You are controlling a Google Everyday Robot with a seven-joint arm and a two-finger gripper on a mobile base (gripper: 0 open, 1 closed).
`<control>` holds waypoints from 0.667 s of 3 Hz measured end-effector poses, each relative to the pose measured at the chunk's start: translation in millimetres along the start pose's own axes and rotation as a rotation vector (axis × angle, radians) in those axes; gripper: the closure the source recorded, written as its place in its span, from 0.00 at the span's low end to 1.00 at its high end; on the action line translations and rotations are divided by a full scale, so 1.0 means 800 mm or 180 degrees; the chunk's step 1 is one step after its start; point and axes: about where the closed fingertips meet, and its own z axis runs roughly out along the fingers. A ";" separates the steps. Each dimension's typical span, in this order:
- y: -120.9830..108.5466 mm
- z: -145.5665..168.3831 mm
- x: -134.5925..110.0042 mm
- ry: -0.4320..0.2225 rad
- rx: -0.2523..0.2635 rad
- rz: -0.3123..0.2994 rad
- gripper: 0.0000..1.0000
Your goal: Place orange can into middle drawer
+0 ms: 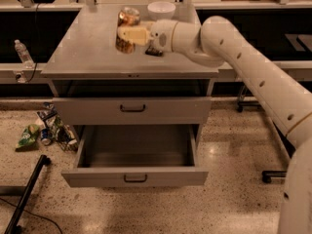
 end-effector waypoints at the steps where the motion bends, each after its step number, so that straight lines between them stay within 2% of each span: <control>1: 0.025 0.011 0.054 0.0183 -0.0113 0.0130 1.00; 2: 0.031 0.012 0.042 0.0156 -0.0184 0.0094 1.00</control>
Offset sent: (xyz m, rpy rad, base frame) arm -0.0231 0.0152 -0.0149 -0.0142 0.0220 0.0782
